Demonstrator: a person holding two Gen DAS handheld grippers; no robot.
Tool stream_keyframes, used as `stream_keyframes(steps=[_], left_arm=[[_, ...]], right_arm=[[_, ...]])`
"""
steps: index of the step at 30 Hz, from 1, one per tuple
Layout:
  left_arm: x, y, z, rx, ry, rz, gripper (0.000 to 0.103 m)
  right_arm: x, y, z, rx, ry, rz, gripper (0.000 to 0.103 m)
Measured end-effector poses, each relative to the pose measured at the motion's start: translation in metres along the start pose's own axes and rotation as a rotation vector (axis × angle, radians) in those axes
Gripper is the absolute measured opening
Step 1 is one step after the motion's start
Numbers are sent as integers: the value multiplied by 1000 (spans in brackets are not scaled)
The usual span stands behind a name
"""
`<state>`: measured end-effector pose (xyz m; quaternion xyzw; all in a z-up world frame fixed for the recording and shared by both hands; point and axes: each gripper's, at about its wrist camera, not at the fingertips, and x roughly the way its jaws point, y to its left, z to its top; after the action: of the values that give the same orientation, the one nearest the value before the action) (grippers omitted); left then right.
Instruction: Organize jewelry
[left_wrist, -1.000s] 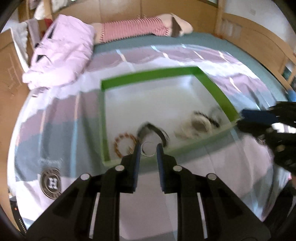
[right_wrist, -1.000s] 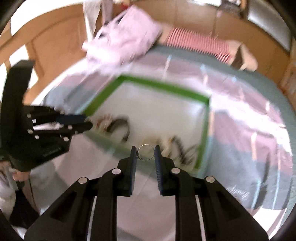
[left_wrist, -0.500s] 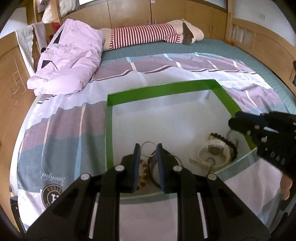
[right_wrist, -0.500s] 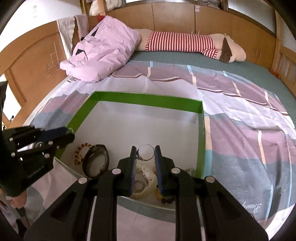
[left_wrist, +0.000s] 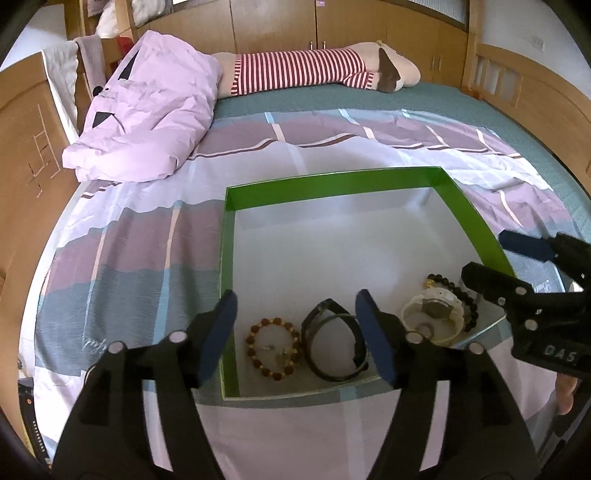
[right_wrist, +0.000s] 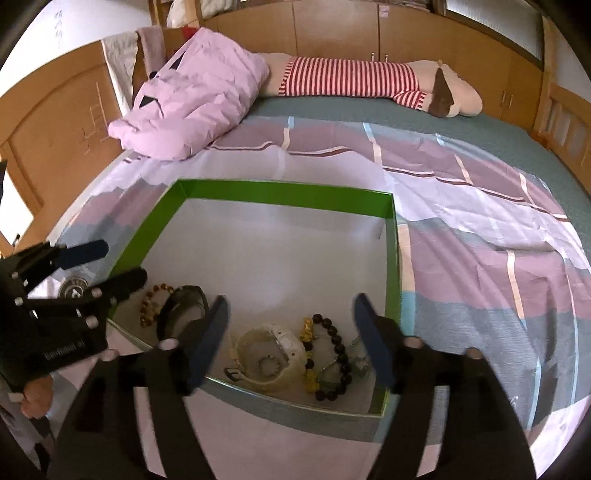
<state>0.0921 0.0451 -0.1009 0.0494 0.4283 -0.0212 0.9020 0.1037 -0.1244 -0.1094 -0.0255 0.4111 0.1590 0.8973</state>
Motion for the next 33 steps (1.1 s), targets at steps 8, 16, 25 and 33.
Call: stream_keyframes(steps=[8,16,25,33], left_arm=[[-9,-8,-1,-7,32,-34,86],[-14,-7,-1,-28,42,-41,93],[-12,-6,-2,-31,62,-40,94],[-14,-10,-4,-1,51,-28,101]], right_arm=[[-18,-1,7,16,-40,-50,87],[-20,-8,7,58,-28,-28,95],[-19,-2,7,25,-29,-42,100],[-18,0,6,20,-29,-48,102]])
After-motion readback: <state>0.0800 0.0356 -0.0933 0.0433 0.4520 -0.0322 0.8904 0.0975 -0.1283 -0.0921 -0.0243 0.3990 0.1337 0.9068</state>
